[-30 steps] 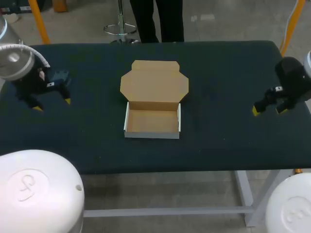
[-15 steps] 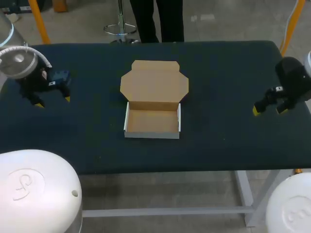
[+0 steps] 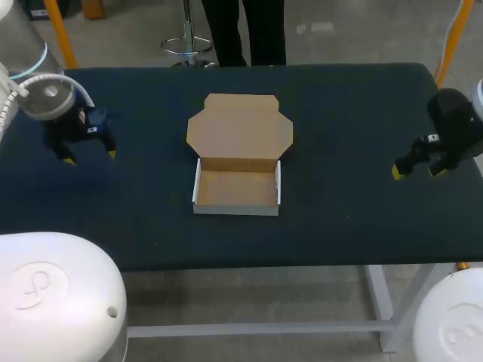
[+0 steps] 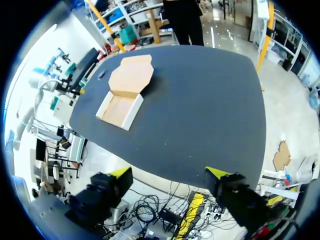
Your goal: Assemble the packaging by folding the flat box into shape, placing the metal phone stand inside, and closing the box properly
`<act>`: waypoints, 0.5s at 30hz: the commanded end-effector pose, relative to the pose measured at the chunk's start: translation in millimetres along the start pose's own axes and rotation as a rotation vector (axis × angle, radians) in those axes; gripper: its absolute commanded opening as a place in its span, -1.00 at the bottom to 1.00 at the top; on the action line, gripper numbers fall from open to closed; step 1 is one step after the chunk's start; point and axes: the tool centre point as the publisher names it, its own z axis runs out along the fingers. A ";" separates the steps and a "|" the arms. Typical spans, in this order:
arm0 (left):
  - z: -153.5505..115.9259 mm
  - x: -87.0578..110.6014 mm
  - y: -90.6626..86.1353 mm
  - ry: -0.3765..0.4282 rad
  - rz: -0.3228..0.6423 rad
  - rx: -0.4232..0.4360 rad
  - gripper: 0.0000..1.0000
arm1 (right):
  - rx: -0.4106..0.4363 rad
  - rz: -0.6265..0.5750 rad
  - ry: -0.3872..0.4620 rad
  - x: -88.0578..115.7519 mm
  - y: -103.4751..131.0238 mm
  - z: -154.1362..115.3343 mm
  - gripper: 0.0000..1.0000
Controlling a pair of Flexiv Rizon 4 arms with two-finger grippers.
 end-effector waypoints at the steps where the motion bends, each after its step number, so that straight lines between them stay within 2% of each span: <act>1: 19.4 1.2 -13.5 -0.011 0.002 -0.026 1.00 | 0.004 -0.001 0.002 0.5 -0.6 -2.9 1.00; 15: 47.7 -15.3 -37.0 -0.052 0.004 -0.050 1.00 | 0.004 -0.001 0.002 0.5 -0.6 -2.9 1.00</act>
